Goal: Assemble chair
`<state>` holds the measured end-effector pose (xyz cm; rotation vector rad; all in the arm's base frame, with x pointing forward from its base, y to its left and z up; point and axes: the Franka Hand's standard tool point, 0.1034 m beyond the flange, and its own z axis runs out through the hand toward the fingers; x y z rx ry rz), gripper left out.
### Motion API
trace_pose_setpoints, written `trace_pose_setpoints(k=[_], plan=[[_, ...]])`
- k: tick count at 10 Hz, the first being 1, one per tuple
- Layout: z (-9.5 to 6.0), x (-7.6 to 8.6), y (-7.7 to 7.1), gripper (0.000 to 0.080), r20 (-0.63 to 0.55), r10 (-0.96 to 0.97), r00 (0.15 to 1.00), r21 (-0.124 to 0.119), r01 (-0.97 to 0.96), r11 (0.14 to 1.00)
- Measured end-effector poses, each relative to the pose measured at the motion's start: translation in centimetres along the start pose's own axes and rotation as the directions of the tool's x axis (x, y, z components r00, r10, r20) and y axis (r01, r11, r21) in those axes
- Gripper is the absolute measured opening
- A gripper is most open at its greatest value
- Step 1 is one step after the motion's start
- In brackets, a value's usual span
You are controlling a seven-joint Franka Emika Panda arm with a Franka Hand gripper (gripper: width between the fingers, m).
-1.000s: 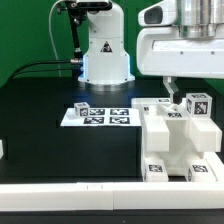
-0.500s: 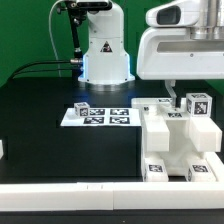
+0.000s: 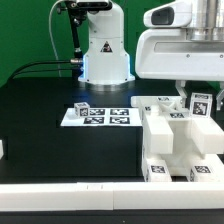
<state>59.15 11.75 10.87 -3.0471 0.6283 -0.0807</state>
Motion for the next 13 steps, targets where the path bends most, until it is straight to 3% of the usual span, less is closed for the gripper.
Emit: trace_pose_setpoints(k=[3, 5, 9, 13], plan=[[-0.01, -0.12, -0.25, 0.0274, 0.019, 0.357, 0.934, 0.019, -0.357, 0.934], [0.03, -0.11, -0.32, 0.0274, 0.047, 0.603, 0.797, 0.033, -0.604, 0.796], [0.10, -0.05, -0.31, 0.0274, 0.076, 0.792, 0.605, 0.030, -0.796, 0.605], [0.39, 0.15, -0.05, 0.0273, 0.148, 0.967, 0.206, -0.016, -0.978, 0.210]])
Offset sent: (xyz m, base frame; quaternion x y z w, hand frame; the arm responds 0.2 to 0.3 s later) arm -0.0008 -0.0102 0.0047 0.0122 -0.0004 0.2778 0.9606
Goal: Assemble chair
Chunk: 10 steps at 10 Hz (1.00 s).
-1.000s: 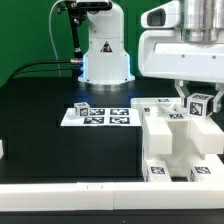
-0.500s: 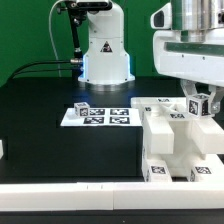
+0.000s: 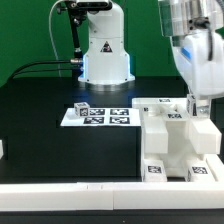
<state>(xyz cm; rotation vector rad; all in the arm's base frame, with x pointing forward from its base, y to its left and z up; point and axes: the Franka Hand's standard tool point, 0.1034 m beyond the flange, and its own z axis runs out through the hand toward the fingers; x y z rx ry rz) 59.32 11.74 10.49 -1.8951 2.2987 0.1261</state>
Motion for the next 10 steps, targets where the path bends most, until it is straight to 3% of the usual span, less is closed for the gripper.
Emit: trace_pose_setpoints(k=[3, 5, 7, 9, 10], plan=[[0.07, -0.08, -0.17, 0.0273, 0.017, 0.145, 0.989, 0.022, -0.146, 0.989], [0.12, -0.10, -0.14, 0.0302, 0.016, 0.138, 0.990, 0.024, -0.138, 0.990], [0.14, -0.16, -0.11, 0.0586, 0.016, 0.135, 0.991, 0.024, -0.135, 0.991], [0.14, -0.18, -0.10, 0.0586, 0.016, 0.130, 0.991, 0.023, -0.130, 0.991], [-0.17, 0.07, -0.25, 0.0642, 0.022, 0.090, 0.996, 0.028, -0.091, 0.995]])
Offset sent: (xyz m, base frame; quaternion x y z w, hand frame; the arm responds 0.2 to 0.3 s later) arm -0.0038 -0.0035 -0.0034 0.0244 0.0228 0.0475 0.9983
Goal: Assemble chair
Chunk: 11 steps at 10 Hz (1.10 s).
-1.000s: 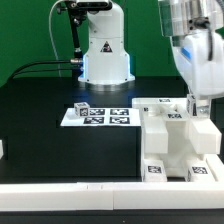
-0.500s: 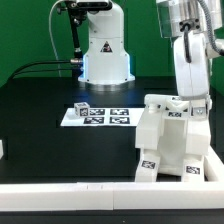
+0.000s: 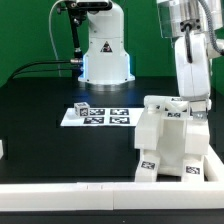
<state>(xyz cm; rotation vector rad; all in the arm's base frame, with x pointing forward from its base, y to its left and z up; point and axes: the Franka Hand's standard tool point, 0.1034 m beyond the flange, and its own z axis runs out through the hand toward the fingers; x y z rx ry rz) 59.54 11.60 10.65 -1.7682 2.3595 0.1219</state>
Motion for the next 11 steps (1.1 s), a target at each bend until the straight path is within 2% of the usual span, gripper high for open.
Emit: trace_pose_setpoints(k=[3, 4, 5, 10, 11], plan=[[-3.6, 1.8, -0.9, 0.0649, 0.055, -0.097, 0.994, 0.040, 0.095, 0.995], [-4.2, 2.0, -1.3, 0.0649, 0.058, -0.110, 0.992, 0.050, 0.108, 0.993], [-4.3, 1.8, -1.4, 0.0649, 0.058, -0.107, 0.993, 0.058, 0.103, 0.993], [-4.1, 1.9, -1.2, 0.0649, 0.055, -0.122, 0.991, 0.054, 0.119, 0.991], [-4.3, 2.8, -1.3, 0.0649, 0.051, -0.234, 0.971, 0.058, 0.231, 0.971]])
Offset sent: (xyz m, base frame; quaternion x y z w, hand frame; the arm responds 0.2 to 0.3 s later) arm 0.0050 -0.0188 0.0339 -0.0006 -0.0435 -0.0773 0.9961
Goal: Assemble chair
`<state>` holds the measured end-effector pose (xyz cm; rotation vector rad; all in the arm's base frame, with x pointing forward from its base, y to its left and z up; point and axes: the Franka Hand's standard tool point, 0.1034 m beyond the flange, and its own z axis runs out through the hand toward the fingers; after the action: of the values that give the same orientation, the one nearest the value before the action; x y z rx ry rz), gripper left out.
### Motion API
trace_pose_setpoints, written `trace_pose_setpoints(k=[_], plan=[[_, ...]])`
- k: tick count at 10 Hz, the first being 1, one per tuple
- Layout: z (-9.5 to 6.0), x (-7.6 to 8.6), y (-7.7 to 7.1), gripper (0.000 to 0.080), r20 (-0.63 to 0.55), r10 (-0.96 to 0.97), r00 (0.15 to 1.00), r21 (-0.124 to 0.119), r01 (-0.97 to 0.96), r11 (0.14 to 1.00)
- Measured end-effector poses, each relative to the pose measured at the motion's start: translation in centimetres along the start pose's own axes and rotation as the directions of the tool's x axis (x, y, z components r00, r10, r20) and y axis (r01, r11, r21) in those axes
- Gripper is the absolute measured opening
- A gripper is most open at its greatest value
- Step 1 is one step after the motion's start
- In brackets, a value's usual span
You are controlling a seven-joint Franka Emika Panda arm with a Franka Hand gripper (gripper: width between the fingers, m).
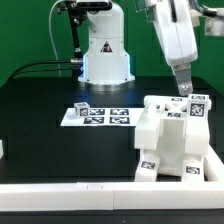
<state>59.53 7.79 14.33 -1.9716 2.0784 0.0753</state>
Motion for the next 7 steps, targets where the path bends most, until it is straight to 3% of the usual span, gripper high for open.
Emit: trace_pose_setpoints(k=[2, 4, 7], plan=[[-1.5, 2.1, 1.0, 0.0649, 0.009, -0.129, 0.992, -0.012, 0.129, 0.992], [-1.3, 1.9, 1.0, 0.0649, -0.007, -0.250, 0.968, 0.007, 0.250, 0.968], [-1.3, 2.4, 1.1, 0.0649, -0.010, -0.335, 0.942, 0.012, 0.335, 0.942]])
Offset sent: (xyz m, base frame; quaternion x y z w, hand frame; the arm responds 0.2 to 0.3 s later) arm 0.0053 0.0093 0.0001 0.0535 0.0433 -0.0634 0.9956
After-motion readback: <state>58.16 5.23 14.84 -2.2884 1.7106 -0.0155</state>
